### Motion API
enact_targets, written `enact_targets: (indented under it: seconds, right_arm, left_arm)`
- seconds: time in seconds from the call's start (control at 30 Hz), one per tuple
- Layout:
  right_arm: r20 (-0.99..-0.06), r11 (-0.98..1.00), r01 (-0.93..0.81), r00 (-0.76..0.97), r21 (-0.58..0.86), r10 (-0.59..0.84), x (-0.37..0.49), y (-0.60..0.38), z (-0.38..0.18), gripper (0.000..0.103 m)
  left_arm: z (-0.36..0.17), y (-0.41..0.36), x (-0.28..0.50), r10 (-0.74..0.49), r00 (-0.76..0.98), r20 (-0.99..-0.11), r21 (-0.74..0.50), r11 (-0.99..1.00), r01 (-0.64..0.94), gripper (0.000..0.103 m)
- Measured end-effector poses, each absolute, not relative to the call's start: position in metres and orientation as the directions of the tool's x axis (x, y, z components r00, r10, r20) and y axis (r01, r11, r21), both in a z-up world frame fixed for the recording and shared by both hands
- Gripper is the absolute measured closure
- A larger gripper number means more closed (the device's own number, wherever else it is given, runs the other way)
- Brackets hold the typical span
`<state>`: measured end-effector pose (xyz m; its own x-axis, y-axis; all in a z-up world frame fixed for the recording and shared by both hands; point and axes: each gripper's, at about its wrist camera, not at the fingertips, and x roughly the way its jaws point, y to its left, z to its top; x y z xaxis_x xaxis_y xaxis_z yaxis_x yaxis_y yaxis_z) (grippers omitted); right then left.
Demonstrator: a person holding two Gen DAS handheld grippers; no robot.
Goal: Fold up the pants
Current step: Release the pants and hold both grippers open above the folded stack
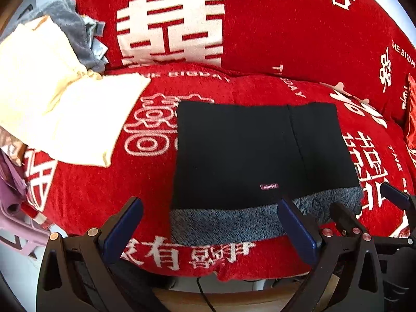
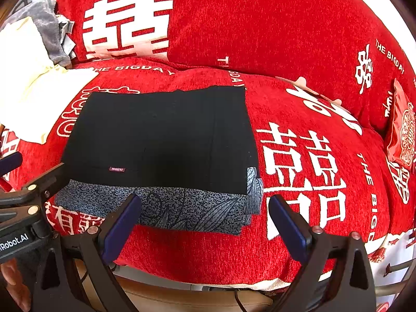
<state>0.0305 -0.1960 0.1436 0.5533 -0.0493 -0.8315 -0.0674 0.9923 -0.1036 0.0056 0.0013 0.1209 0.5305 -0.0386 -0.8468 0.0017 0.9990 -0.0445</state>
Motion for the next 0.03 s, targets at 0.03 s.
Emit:
enact_targets:
  seconds: [0.03]
  right_arm:
    - [-0.835, 0.991, -0.067, 0.547, -0.112, -0.057, 0.0302, -0.1965, 0.1405, 0.004]
  left_arm:
    - [0.1143, 0.0012, 0.0042, -0.056, 0.515, -0.855, -0.059, 0.998, 0.011, 0.000]
